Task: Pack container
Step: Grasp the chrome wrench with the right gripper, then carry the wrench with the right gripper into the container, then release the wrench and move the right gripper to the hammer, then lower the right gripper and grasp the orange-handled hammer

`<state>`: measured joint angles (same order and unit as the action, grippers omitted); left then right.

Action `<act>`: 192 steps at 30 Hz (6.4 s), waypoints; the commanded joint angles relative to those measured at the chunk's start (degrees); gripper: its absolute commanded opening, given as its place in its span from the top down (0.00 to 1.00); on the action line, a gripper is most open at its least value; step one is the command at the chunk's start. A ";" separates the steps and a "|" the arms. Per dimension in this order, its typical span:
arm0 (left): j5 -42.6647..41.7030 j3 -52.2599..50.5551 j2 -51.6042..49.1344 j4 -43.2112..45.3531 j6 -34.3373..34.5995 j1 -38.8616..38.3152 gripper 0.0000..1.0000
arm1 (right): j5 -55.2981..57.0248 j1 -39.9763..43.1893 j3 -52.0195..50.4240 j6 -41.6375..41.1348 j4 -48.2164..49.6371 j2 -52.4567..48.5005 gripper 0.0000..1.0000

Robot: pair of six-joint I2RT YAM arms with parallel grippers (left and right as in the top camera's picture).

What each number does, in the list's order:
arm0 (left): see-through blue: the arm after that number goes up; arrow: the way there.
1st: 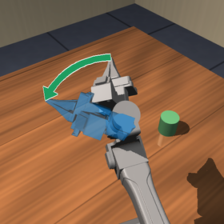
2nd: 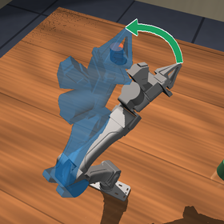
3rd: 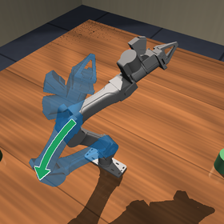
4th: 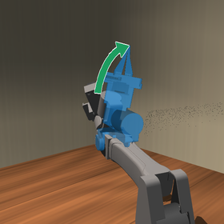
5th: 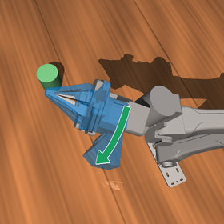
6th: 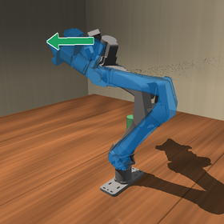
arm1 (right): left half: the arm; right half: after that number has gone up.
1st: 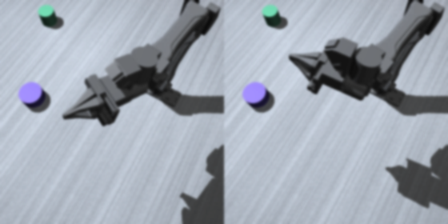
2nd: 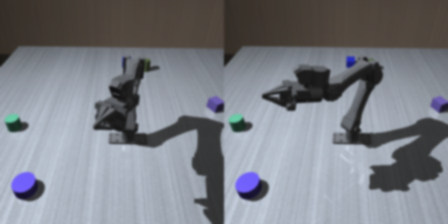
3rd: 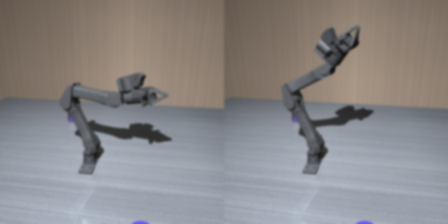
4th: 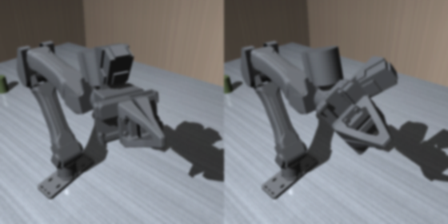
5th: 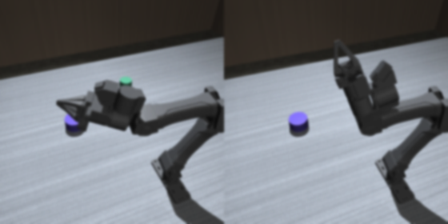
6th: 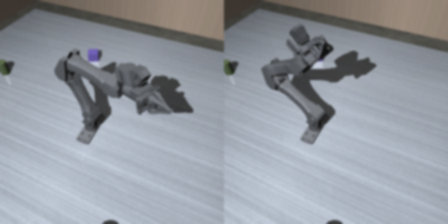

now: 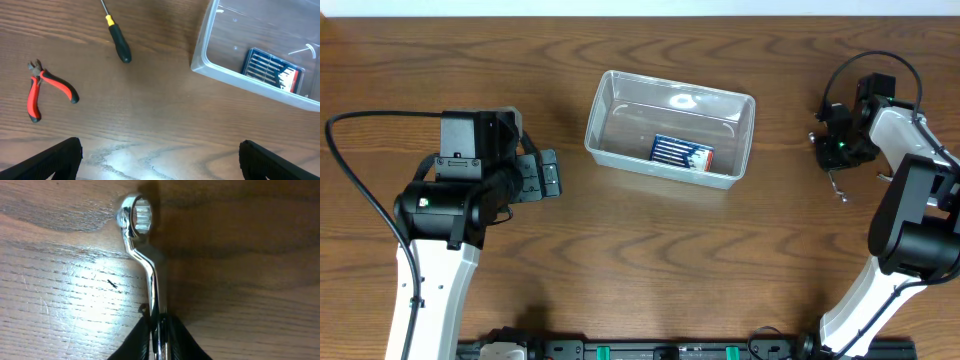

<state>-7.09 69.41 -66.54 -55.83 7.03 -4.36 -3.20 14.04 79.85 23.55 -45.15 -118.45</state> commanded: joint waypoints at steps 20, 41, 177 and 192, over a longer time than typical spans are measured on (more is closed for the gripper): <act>0.70 1.01 -0.02 -0.24 -0.94 -0.17 0.02 | -3.10 -4.15 12.13 -7.30 -9.60 3.50 0.99; 0.70 1.01 -0.02 -0.52 -0.96 -0.17 0.02 | -5.88 -35.36 30.86 26.29 -13.94 2.54 0.99; 0.70 1.01 -0.02 -2.10 -0.96 -0.17 0.02 | 6.19 14.23 30.10 5.84 -28.68 1.16 0.02; 0.72 1.01 -0.02 -2.80 -0.96 -0.17 0.02 | 6.49 15.23 30.08 4.87 -23.63 -9.70 0.15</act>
<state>-7.07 69.41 -66.54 -58.39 7.03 -4.36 3.44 28.64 110.10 27.75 -69.30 -127.52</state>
